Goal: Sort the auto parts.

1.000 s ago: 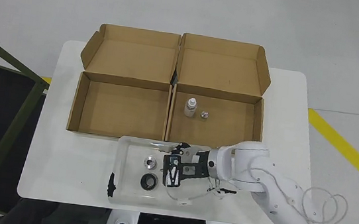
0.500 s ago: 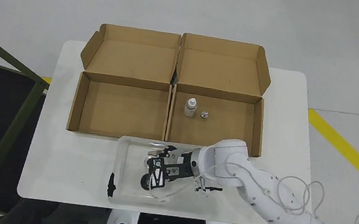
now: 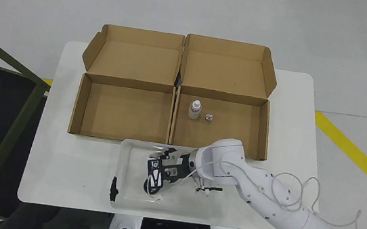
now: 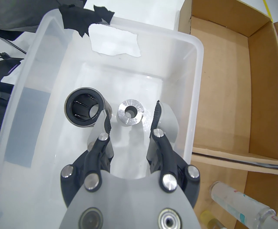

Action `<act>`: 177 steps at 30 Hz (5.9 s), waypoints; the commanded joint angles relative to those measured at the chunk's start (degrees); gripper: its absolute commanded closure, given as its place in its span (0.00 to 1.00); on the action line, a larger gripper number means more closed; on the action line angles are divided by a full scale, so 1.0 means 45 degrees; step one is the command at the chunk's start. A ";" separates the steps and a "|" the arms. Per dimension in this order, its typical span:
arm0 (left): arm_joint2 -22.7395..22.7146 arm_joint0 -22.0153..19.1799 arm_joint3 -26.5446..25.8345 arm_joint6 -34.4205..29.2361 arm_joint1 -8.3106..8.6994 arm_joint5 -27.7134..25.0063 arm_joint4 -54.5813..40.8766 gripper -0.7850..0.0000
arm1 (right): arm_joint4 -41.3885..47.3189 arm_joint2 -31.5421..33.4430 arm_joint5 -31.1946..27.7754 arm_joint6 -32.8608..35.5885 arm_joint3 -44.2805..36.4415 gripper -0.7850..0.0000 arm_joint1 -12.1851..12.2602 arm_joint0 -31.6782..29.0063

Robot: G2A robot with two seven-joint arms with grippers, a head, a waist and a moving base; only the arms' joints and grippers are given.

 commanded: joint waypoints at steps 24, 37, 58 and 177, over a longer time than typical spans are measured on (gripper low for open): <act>0.0000 0.0000 0.0000 0.0000 0.0000 0.0000 0.0000 0.00 | -0.0280 -0.0879 -0.0027 -0.0312 0.1547 0.53 -0.0771 0.0627; 0.0000 0.0000 0.0000 0.0000 0.0000 0.0000 0.0000 0.00 | -0.0515 -0.1216 -0.0031 -0.0403 0.2168 0.67 -0.1151 0.0808; 0.0000 0.0000 0.0000 0.0000 0.0000 0.0000 0.0000 0.00 | -0.0203 0.0081 -0.0426 -0.0486 -0.0056 1.00 -0.0875 0.0243; 0.0000 0.0000 0.0000 0.0000 0.0000 0.0000 0.0000 0.00 | -0.1173 -0.0371 0.1776 -0.1938 0.7237 0.53 -0.4581 0.4734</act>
